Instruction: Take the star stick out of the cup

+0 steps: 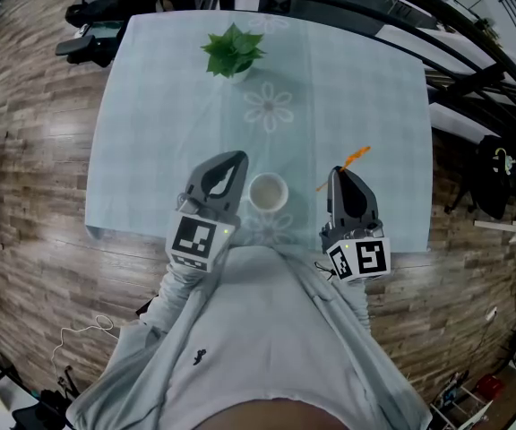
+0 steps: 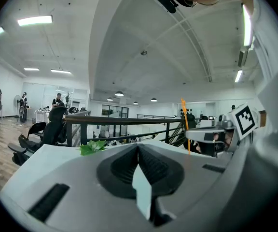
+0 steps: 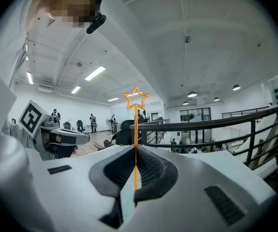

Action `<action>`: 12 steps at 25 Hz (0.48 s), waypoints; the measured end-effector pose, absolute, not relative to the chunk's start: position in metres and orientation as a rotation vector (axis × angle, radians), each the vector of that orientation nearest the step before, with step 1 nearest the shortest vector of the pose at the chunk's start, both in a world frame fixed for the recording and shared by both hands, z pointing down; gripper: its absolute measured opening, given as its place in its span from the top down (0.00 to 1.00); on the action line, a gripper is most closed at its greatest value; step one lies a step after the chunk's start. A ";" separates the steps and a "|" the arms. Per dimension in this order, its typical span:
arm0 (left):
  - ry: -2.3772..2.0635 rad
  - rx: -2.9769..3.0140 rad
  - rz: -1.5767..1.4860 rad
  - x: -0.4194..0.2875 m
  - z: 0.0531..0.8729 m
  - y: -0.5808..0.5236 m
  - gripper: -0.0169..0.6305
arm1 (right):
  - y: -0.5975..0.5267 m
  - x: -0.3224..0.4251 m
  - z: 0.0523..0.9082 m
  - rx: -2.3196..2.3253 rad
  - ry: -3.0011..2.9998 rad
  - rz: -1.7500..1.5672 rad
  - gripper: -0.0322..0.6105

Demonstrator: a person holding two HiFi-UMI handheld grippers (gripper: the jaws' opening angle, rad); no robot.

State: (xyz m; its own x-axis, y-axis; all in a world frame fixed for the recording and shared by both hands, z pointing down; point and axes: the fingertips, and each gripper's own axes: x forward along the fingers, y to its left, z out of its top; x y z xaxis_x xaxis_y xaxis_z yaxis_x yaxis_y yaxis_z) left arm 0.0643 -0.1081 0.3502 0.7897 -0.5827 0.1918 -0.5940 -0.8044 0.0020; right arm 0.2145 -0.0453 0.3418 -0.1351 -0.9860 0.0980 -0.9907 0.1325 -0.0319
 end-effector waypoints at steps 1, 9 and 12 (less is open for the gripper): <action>-0.960 2.913 0.280 0.064 0.350 -0.108 0.94 | -0.046 0.214 0.342 2.028 -2.323 0.136 0.92; -0.956 2.912 0.285 0.063 0.350 -0.110 0.94 | -0.048 0.214 0.346 2.019 -2.330 0.180 0.92; -0.957 2.910 0.284 0.063 0.350 -0.111 0.94 | -0.048 0.214 0.346 2.030 -2.328 0.193 0.92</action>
